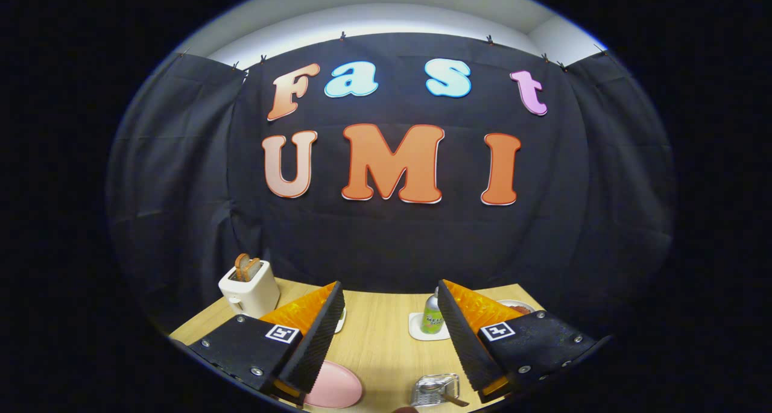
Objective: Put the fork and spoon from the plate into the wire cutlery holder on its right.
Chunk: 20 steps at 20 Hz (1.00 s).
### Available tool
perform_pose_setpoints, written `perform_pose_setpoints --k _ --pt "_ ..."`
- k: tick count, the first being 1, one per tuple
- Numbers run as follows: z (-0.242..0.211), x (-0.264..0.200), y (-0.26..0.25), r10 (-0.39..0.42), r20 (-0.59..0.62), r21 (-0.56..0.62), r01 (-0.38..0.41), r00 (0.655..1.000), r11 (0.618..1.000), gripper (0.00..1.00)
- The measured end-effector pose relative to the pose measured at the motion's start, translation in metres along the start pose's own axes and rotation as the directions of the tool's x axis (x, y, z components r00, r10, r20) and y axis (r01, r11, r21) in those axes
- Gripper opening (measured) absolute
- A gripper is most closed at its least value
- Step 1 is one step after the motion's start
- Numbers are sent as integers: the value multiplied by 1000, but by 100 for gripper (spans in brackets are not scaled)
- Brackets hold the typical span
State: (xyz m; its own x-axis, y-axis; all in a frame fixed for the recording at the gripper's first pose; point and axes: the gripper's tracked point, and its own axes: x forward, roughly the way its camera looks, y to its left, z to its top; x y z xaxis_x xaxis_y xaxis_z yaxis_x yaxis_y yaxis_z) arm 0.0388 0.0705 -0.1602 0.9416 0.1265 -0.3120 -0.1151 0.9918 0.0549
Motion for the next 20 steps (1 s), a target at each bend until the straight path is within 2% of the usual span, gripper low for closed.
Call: perform_pose_setpoints --k 5,12,14,20 --pt "-20 4 45 28 -21 -19 -28 999 999 96" --pt "-98 4 100 83 -195 -44 -93 977 995 97" --pt "-125 1 109 94 -258 -57 -113 962 992 97" --pt "-203 -15 128 126 -445 -71 -175 886 982 97"
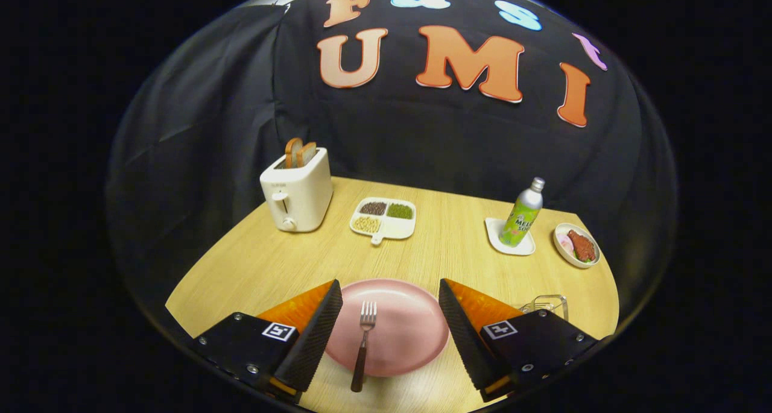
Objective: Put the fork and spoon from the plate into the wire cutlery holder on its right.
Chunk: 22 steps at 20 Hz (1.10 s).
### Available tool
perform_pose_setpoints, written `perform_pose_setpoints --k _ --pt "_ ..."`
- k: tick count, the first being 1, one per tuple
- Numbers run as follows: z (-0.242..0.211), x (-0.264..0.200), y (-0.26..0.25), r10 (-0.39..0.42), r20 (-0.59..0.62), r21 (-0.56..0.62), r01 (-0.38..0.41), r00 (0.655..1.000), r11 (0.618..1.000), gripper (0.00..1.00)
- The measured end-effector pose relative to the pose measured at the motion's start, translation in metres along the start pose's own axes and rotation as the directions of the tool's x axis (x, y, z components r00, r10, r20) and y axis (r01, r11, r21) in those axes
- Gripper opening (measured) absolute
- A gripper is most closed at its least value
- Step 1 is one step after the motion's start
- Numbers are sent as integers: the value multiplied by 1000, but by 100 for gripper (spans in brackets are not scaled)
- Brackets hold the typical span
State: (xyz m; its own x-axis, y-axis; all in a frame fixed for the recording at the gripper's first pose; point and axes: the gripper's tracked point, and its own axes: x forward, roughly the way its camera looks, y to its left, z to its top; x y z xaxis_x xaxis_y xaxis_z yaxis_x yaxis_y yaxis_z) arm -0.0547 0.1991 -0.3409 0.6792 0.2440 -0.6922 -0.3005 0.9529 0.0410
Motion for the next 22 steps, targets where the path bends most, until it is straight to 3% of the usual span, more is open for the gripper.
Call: perform_pose_setpoints --k 5,9,18,22 --pt "-56 14 18 41 -146 -19 -44 988 999 90" --pt "-91 26 28 58 -250 -9 -62 966 998 78" --pt "-132 40 38 65 -408 -9 -75 911 997 32" --pt "-141 41 41 80 -468 2 -89 880 996 19"
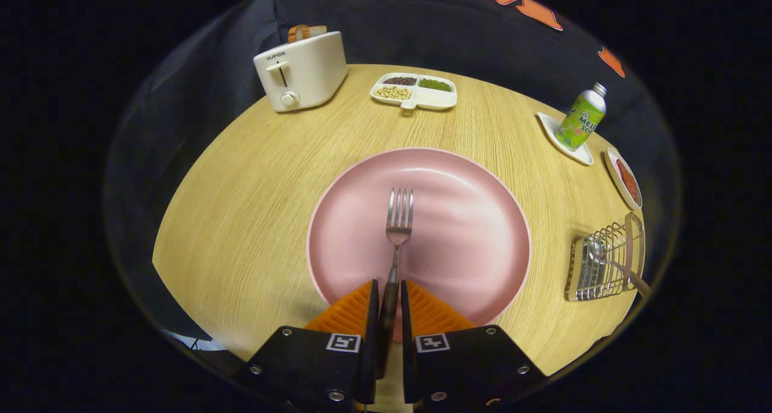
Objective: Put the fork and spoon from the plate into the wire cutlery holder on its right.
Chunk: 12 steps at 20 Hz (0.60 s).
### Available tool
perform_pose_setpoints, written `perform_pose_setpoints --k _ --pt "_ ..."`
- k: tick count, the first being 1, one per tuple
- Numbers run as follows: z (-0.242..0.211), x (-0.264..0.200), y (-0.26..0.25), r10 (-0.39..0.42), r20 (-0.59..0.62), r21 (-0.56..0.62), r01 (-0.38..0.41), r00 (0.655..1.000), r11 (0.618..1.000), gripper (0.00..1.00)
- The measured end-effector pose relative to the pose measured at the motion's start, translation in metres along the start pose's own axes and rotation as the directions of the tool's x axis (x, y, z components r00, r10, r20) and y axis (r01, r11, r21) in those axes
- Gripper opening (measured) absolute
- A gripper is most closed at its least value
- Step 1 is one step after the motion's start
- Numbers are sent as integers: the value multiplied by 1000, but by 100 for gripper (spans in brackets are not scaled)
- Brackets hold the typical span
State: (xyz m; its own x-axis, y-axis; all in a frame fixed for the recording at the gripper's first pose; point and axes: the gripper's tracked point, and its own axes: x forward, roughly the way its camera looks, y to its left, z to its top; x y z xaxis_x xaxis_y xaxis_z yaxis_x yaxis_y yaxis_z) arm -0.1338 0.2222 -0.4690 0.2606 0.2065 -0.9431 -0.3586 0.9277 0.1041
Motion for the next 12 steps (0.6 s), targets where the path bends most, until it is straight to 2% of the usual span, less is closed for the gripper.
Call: perform_pose_setpoints --k 4,12 --pt "3 2 -4 -7 2 30 6 1000 1000 9" --pt "17 -30 -32 2 80 148 -14 997 989 4"
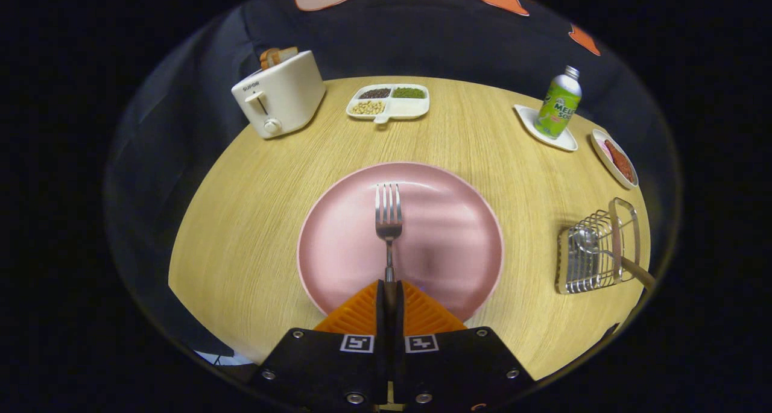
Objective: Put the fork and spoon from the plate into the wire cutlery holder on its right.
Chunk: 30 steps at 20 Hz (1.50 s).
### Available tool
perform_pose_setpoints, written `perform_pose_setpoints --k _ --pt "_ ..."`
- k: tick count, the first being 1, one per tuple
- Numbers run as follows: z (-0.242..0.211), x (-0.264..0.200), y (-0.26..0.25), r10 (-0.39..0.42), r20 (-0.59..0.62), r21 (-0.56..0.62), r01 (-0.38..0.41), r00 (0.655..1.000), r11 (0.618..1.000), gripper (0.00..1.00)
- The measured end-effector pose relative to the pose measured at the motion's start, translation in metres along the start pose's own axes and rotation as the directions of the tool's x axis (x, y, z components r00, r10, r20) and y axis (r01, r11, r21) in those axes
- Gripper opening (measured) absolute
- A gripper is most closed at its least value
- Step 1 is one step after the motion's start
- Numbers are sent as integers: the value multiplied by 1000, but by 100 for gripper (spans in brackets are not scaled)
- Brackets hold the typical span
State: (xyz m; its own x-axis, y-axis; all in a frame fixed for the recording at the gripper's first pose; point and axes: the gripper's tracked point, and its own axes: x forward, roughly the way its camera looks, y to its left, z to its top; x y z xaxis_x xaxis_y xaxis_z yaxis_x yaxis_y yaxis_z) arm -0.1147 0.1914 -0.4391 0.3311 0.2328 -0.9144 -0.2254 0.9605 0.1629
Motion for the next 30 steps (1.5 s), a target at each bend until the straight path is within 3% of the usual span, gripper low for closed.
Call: perform_pose_setpoints --k 8,14,21,30 --pt "27 -63 -76 -71 110 140 55 991 989 4" --pt "31 -111 -143 -161 143 177 134 977 975 4" --pt "12 -128 -201 -248 8 88 247 969 965 4" --pt "-11 -119 -213 -229 -196 -38 226 953 973 4"
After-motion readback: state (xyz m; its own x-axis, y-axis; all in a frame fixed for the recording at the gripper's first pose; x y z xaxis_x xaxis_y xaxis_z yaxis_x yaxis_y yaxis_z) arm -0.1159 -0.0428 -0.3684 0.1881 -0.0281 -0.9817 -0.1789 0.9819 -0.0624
